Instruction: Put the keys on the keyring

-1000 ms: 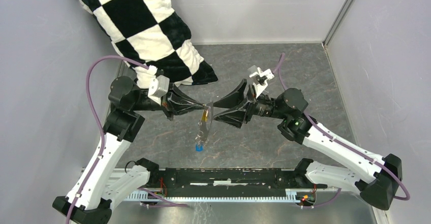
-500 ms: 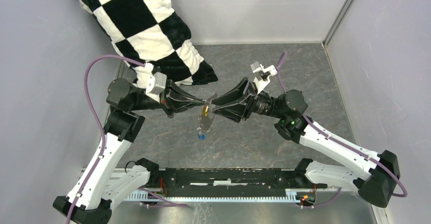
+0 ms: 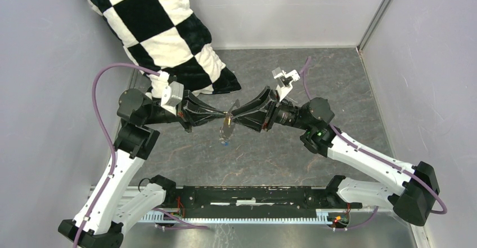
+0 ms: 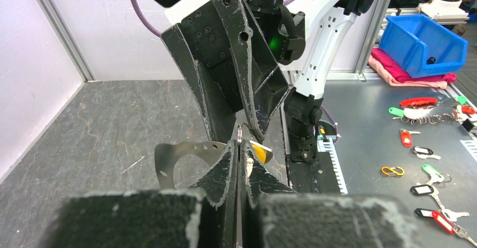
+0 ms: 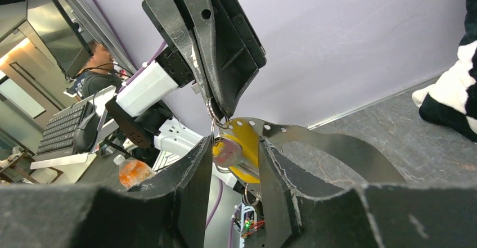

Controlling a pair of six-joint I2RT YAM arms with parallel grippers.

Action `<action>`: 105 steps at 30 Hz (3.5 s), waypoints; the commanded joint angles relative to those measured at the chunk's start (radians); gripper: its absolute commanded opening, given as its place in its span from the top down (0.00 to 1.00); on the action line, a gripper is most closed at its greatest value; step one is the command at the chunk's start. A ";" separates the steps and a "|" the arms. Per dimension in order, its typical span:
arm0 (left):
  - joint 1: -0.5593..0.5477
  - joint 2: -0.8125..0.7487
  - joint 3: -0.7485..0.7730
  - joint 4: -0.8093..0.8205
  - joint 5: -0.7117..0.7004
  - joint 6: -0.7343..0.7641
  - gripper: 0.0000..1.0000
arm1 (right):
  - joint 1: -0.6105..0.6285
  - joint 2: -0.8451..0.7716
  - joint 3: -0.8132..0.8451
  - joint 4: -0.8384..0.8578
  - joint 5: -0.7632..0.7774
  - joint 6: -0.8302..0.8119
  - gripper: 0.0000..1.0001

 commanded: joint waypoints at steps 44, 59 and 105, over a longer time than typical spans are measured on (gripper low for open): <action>-0.003 -0.044 -0.019 -0.026 -0.026 0.132 0.98 | 0.002 0.075 0.049 0.000 -0.078 0.074 0.93; -0.001 -0.037 -0.033 0.053 -0.028 -0.008 0.98 | -0.002 0.028 0.244 -0.526 -0.052 -0.317 0.55; -0.002 0.012 -0.031 -0.333 -0.044 0.348 0.65 | -0.001 0.156 0.624 -1.066 0.063 -0.694 1.00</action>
